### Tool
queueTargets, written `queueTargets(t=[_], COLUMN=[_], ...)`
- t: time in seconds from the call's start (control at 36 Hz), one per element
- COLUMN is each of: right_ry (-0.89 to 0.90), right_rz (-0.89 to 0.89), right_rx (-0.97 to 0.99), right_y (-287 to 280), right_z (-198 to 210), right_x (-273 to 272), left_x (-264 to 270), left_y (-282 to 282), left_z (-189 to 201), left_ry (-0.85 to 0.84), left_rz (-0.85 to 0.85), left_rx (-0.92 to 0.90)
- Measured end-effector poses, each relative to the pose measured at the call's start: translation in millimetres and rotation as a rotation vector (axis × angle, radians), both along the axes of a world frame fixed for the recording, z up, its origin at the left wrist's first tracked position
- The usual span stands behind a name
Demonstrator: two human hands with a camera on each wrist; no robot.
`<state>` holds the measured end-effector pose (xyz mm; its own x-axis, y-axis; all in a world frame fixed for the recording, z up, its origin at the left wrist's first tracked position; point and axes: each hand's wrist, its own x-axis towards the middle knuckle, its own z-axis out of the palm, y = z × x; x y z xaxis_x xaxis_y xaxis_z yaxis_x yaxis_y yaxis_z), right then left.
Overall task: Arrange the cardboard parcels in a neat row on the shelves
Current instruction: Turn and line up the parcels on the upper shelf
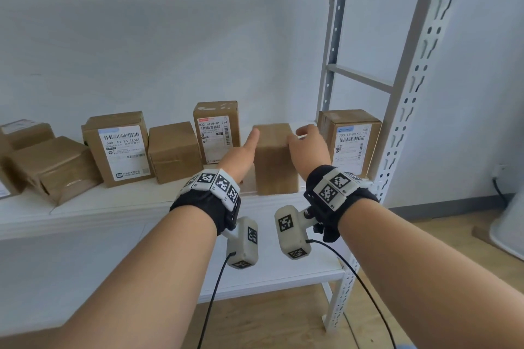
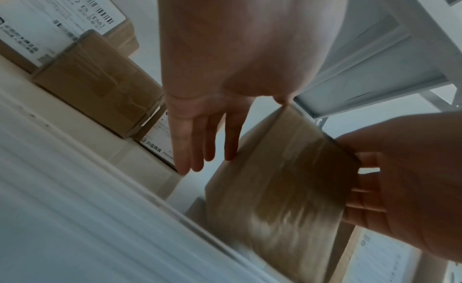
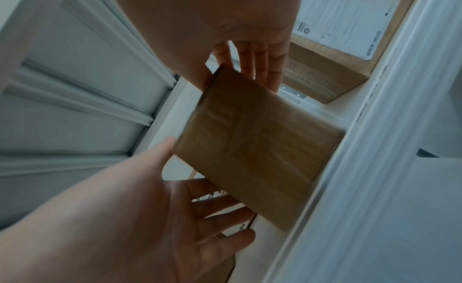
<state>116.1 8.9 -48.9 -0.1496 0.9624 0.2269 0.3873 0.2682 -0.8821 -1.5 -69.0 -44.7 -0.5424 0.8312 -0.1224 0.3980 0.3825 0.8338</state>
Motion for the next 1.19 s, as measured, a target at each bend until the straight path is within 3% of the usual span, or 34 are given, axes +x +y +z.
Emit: queueTargets(t=[0.08,0.28,0.39,0.44,0.58,0.64,0.75,0.92,1.19], right_ry=[-0.007,-0.041,-0.160,-0.111,-0.173,-0.080,-0.111,-0.155,-0.025], right_rz=[0.047,0.039,0.083,0.073,0.086,0.041,0.069,0.104,0.116], right_rx=[0.002,-0.146,-0.269,-0.325,-0.232,-0.260,-0.206,-0.172,-0.044], right_y=[-2.9,2.2,1.8,1.8,2.0,5.9,6.2,4.7,7.5], right_z=[-5.3,-24.4,-38.9,-40.7,-32.5,-28.9,-24.0,-23.5,-17.1], right_x=[-0.2,6.0,6.2,6.0,3.8,1.4,6.7,12.6,20.0], left_x=[-4.7,-9.0,-14.0,-15.7,-16.7,-15.0,-15.5,-8.5,2.6], left_y=[-0.2,-2.0,-0.9,-1.9,-3.5,-3.7,0.1,2.7,8.1], left_z=[-3.0,-2.5,-3.1,-3.4,-4.6,-6.8,-17.0,-15.9,-4.0], left_ry=[-0.040,0.056,-0.035,-0.080,-0.196,-0.166,-0.035,-0.023,-0.090], left_rz=[0.022,0.076,0.110,0.107,0.090,0.068,0.024,0.039,-0.009], left_rx=[0.016,0.126,0.177,0.195,0.177,0.152,0.062,0.051,0.139])
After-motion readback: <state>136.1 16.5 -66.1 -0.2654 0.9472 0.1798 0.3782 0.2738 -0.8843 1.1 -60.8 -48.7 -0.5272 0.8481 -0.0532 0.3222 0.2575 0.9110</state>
